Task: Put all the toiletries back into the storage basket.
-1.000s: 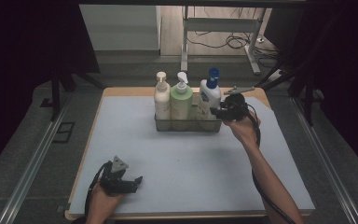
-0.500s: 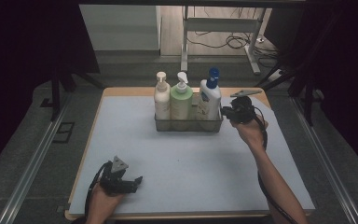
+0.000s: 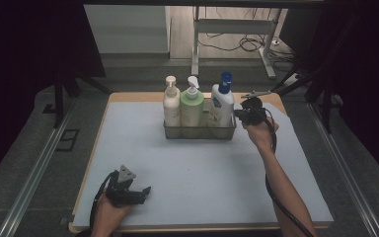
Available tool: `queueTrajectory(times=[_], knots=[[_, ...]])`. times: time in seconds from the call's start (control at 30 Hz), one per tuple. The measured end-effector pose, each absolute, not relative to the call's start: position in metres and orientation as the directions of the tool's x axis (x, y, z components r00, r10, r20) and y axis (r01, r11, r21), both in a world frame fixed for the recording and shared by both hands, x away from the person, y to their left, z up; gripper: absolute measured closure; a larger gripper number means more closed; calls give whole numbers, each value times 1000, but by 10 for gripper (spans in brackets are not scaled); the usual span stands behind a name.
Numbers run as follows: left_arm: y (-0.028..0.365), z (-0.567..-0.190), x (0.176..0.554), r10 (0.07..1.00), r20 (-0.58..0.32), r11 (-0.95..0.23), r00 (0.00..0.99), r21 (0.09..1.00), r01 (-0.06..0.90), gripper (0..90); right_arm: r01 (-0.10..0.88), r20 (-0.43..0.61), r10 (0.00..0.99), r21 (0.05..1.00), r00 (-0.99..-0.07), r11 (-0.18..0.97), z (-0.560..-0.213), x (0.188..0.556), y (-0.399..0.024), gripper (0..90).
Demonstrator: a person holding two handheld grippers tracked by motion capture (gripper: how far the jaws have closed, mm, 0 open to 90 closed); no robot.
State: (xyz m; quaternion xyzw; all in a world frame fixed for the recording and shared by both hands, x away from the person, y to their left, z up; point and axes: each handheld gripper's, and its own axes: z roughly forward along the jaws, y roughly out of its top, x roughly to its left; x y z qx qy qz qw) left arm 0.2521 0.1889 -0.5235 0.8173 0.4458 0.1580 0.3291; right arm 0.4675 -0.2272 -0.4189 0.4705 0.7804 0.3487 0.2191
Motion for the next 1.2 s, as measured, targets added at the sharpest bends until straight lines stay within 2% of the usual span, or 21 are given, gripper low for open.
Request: queueTrajectory(times=[0.3, 0.57, 1.2], knots=[[189, -523, 252, 833, -35, -386, 553, 679, 625, 120, 594, 41, 887, 756, -459, 273, -430, 482, -226, 890], [189, -523, 252, 833, -34, -386, 552, 679, 624, 120, 610, 30, 879, 732, -476, 305, -440, 488, -214, 891], [189, -524, 252, 833, -35, -386, 552, 679, 625, 120, 632, 61, 873, 714, -485, 301, -448, 489, -207, 892]])
